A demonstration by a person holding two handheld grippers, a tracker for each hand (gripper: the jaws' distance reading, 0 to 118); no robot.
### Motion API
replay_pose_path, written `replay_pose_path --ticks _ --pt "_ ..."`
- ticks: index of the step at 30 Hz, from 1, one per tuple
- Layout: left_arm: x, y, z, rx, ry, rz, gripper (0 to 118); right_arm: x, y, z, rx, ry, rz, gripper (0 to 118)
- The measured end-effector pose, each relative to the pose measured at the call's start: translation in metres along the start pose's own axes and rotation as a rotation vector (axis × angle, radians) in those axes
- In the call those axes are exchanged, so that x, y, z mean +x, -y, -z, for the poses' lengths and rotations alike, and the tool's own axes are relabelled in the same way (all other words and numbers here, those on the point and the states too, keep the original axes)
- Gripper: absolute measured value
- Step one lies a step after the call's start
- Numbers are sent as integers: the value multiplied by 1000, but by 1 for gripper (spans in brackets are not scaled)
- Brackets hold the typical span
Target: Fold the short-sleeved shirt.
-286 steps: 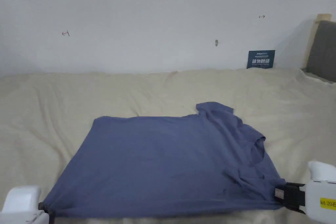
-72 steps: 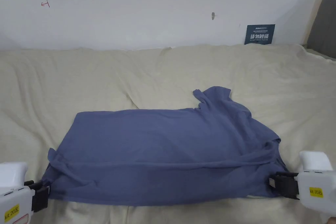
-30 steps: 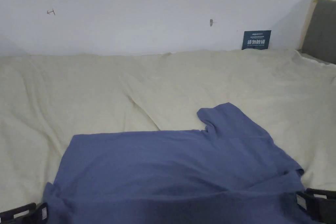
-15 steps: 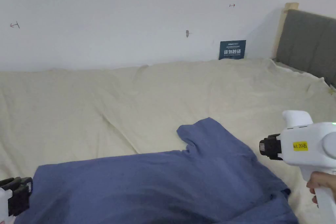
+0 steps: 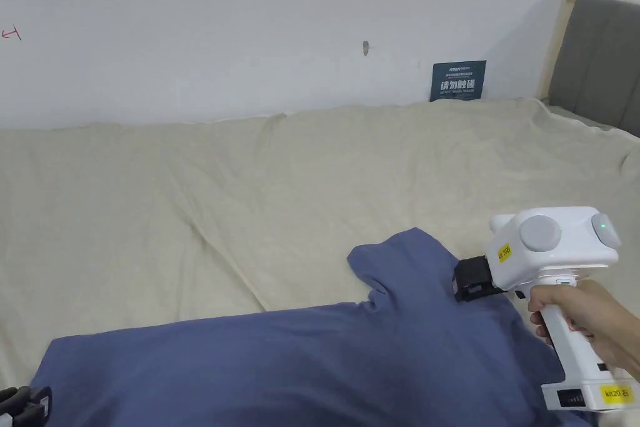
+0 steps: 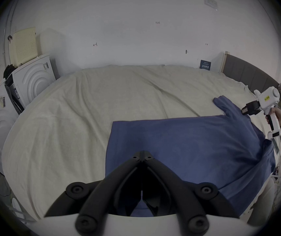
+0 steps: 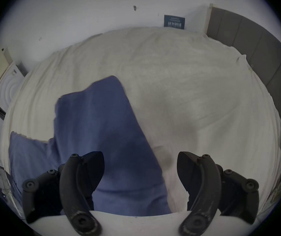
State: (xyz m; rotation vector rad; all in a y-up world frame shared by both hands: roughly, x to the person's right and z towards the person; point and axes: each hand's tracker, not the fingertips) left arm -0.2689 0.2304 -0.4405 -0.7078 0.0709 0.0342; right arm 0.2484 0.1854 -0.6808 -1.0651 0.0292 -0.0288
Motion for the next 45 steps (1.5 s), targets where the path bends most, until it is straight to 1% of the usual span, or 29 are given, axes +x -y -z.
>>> replay_pose_path --ticks 1,4,5,6,7,8,13,14,16,17,18,19,20,21,23,27,29,31,33,34,35,36,38,39,40,41,43,44,45 --pt "-1 1 2 -10 0 0 0 -1 0 7 -25 16 -9 88" --pt "-4 5 7 -31 -1 -10 0 -5 6 2 -1 20 -25 60" --pt "-5 6 8 -34 -1 -11 0 -7 6 -3 11 -4 -52 35" --pt "-6 7 10 -38 -2 -13 0 -8 6 -7 10 7 -56 0" --pt "-7 7 12 -45 -4 -14 0 -10 5 -11 4 28 -56 0" --pt "-8 6 13 -51 -9 -14 0 -10 3 -14 5 19 -50 0" --pt "-19 -3 23 -95 -2 -8 1 -13 -2 -34 48 33 -105 0" --pt "-21 -7 27 -116 4 -6 11 -12 -2 -37 53 30 -110 0" --pt "-24 -14 35 -104 0 -13 80 -9 -4 -42 71 -6 -98 0" --pt "-27 -18 42 -105 17 -28 111 -9 -5 -44 72 -53 -84 0" --pt "-29 -23 52 -132 39 -46 118 -8 -5 -46 76 -63 -71 0" --pt "-30 -28 63 -168 53 -52 117 -8 -5 -46 78 -51 -72 0" --pt "-32 -33 66 -146 58 -46 117 -9 -6 -45 79 -47 -81 0" --pt "-29 -38 75 -167 33 -42 117 -9 -6 -45 78 -39 -100 0" --pt "-26 -48 91 -181 10 19 117 -9 -6 -43 77 -32 -117 0" --pt "-30 -72 142 -218 7 31 117 -7 -6 -39 71 -39 -96 0" --pt "-35 -80 167 -249 -6 3 117 -5 -5 -37 71 -43 -98 0" --pt "-39 -83 186 -288 -71 -10 112 -5 -5 -36 68 -43 -104 0" --pt "-45 -77 195 -308 -58 -38 101 -6 -2 -36 66 -40 -126 0" --pt "-47 -73 199 -320 -12 -61 100 -6 -2 -35 66 -37 -139 0" --pt "-45 -69 194 -260 -49 -38 100 -7 -2 -34 68 -33 -145 0" --pt "-42 -68 188 -237 -53 -18 94 -8 -1 -33 66 -32 -142 0" --pt "-35 -67 177 -224 -14 -14 70 -9 -2 -32 64 -32 -144 0" --pt "-30 -67 173 -221 -17 -8 51 -9 -2 -32 65 -32 -143 0" --pt "-25 -67 172 -199 -48 38 32 -9 0 -34 69 -32 -144 0" --pt "-21 -67 171 -196 -69 72 18 -9 1 -35 71 -35 -144 0" --pt "-20 -69 173 -227 -18 104 7 -9 1 -39 71 -47 -150 0" --pt "-19 -70 170 -224 4 105 7 -8 2 -42 72 -51 -153 0" --pt "-18 -72 168 -235 -11 106 7 -6 1 -45 75 -37 -152 0"
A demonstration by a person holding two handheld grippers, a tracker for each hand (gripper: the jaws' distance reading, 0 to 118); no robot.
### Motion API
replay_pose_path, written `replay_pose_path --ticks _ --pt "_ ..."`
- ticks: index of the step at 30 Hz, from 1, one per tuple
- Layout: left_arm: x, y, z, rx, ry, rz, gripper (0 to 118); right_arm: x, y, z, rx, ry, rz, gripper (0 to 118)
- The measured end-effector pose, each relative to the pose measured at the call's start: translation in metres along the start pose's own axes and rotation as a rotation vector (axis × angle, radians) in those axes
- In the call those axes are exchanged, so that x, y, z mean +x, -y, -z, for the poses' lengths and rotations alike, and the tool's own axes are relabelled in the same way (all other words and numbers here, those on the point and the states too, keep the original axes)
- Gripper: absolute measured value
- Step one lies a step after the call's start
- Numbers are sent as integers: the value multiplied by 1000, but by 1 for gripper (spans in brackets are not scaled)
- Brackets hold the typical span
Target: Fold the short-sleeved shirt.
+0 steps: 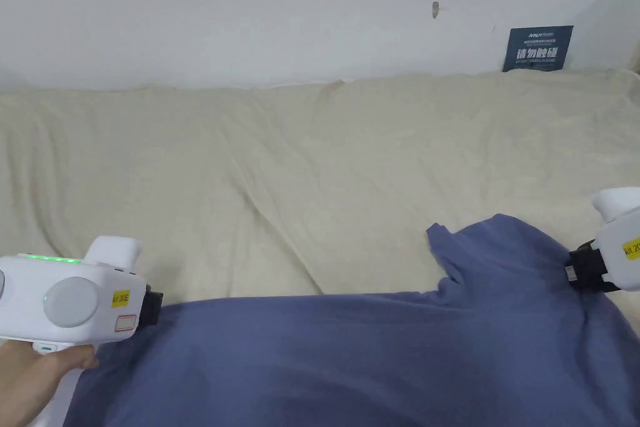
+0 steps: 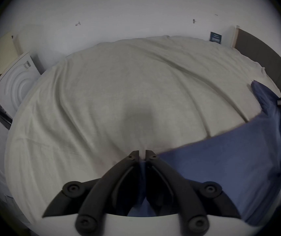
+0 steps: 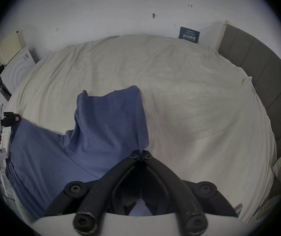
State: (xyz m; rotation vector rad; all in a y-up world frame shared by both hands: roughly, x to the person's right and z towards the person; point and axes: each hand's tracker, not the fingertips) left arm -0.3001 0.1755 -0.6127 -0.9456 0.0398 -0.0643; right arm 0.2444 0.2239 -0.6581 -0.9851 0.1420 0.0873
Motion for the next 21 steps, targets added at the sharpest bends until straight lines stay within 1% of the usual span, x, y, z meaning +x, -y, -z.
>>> replay_pose_path --ticks 2,5,9,13,18,21 --pt "1 -1 -14 17 -23 21 7 4 -1 -7 12 -7 12 0" --pt "-6 -5 -40 60 4 -11 7 8 0 -24 39 -30 33 0" --pt "-11 -7 -79 116 25 -25 7 6 1 -48 63 -26 18 0" --pt "-8 3 -120 175 20 8 7 6 9 -81 115 -35 12 0" --pt "-18 38 -176 235 61 -50 7 7 45 -139 170 -33 1 0" --pt "-22 75 -204 254 55 -51 7 6 85 -170 192 -47 -8 0"
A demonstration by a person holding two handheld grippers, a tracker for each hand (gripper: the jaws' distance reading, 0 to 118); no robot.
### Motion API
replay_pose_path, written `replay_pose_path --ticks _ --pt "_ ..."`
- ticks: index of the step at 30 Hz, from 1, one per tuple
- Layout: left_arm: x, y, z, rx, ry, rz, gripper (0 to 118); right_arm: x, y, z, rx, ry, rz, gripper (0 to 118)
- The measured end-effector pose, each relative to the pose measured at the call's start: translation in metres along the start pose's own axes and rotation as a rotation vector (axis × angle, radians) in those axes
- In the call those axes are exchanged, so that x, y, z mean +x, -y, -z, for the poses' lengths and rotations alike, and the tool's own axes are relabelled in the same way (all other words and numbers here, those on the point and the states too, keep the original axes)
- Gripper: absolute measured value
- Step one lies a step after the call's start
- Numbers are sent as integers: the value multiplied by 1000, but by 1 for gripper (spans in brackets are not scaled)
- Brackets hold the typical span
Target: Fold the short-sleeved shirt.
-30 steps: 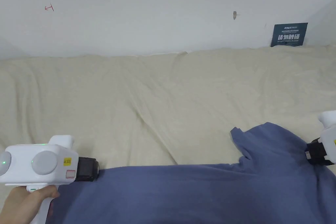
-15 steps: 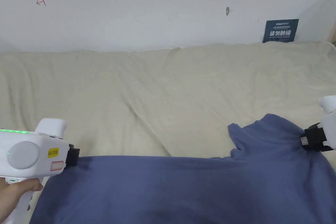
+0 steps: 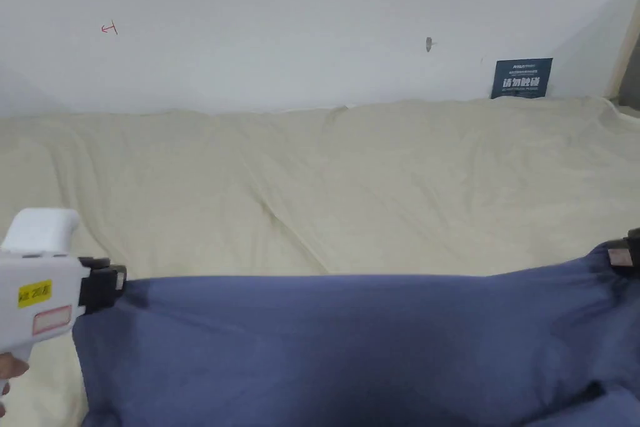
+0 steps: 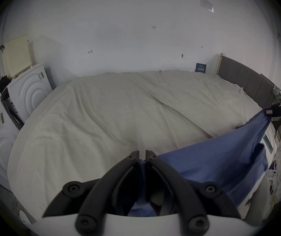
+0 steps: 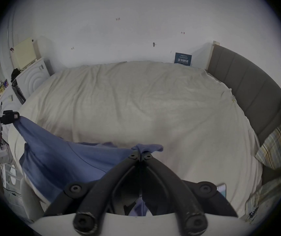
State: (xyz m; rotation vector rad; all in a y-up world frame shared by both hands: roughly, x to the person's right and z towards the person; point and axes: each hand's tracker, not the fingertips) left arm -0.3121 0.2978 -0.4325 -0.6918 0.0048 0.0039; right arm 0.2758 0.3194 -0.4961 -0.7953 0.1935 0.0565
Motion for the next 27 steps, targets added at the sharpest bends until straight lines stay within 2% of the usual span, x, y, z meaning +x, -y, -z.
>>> replay_pose_path --ticks 4,6,8,11,13,14,15,16,17,18,19,20,23,26,27 --pt "0 56 -31 -38 -9 19 7 -13 64 -32 -46 -27 -8 0" --pt "-1 82 -35 -74 -9 -13 7 -21 99 -38 -73 -10 -20 0" --pt "-3 110 -29 -117 17 -70 7 -28 132 -35 -96 -1 -31 0" --pt "-3 144 -17 -177 16 -82 7 -31 169 -16 -157 -21 -9 1" --pt "-4 158 -13 -198 28 -112 10 -31 185 -7 -180 -3 14 10" --pt "-7 161 -13 -214 32 -155 19 -27 187 -4 -188 -7 24 25" --pt "-10 164 -15 -197 31 -189 45 -26 190 -3 -190 -8 34 57" --pt "-14 166 -17 -179 36 -214 74 -24 192 -3 -183 0 40 80" --pt "-18 166 -18 -176 30 -227 85 -24 192 -4 -179 9 44 90" --pt "-22 166 -17 -188 26 -237 95 -20 191 -5 -169 46 47 92" --pt "-26 166 -15 -196 33 -239 95 -20 189 -11 -142 78 55 92" --pt "-27 168 -19 -194 44 -244 117 -21 185 -16 -126 112 61 91" --pt "-29 165 -41 -111 76 -318 115 -45 174 -51 41 109 47 91" --pt "-23 158 -62 -63 77 -310 114 -76 163 -81 151 -5 51 91" --pt "-20 155 -71 -49 86 -289 110 -87 160 -87 179 -64 48 90"
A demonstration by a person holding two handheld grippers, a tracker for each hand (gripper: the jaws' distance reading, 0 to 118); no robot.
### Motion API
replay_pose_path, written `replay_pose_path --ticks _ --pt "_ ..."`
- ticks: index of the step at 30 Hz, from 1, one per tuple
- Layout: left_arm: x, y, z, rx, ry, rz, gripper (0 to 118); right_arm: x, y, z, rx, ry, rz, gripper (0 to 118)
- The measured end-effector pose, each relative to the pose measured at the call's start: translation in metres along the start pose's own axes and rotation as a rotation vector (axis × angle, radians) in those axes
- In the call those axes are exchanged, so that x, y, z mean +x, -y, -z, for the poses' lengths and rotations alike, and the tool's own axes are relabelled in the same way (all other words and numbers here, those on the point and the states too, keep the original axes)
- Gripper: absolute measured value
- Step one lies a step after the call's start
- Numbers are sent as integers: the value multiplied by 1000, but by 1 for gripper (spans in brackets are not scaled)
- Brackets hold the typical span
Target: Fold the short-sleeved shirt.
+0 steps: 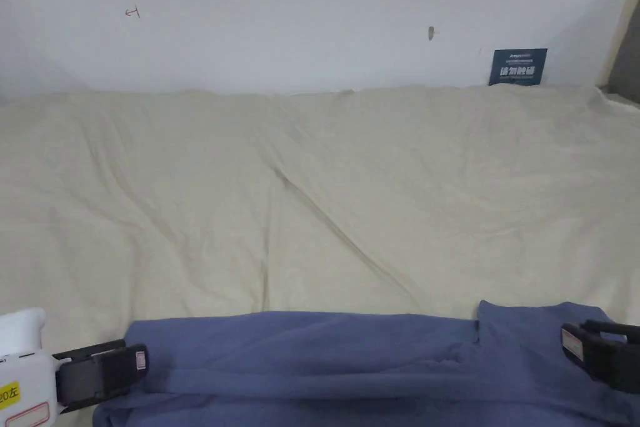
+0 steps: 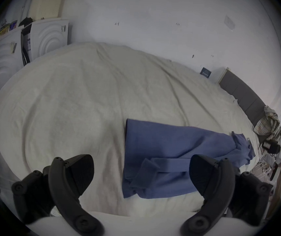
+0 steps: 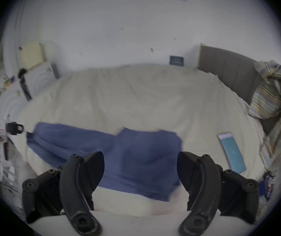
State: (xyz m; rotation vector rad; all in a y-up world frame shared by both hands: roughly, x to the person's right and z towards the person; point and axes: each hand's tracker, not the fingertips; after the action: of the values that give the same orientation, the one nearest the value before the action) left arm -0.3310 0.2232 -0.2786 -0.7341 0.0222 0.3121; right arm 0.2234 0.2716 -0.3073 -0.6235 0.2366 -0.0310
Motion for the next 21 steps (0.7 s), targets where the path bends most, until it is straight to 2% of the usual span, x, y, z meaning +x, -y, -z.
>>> replay_pose_path --ticks 1,2,3,4,5,8,9,10,11,13,14,15,18,21 --pt "4 -1 -7 25 1 16 100 -13 -3 -2 6 -24 -5 85" --pt "7 0 -13 43 3 29 82 -27 -4 -4 22 -23 -5 72" --pt "11 1 -19 56 6 44 50 -41 -3 -1 45 -31 -12 47" --pt "13 4 -23 69 2 51 24 -56 -2 3 57 -67 -29 23" --pt "11 7 -21 77 16 68 8 -68 0 7 40 -122 -31 8" --pt "1 21 -20 -5 67 7 0 -101 11 30 -44 -296 23 0" --pt "-7 27 -18 16 61 -24 0 -114 17 36 -48 -311 28 0" --pt "-16 27 -21 84 -49 100 0 -128 23 43 -66 -322 40 0" --pt "-21 32 -21 71 -35 68 0 -134 26 49 -89 -338 29 0" --pt "-35 42 -21 41 -18 31 0 -158 34 62 -150 -389 -48 0" --pt "-38 49 -20 15 38 -61 0 -166 37 65 -167 -402 -69 0" --pt "-44 51 -19 14 40 -77 0 -169 40 72 -200 -418 -87 0" --pt "-60 50 -19 41 65 -129 0 -185 47 84 -239 -429 -110 0" --pt "-72 41 -16 74 184 -228 4 -192 53 92 -258 -425 -128 0"
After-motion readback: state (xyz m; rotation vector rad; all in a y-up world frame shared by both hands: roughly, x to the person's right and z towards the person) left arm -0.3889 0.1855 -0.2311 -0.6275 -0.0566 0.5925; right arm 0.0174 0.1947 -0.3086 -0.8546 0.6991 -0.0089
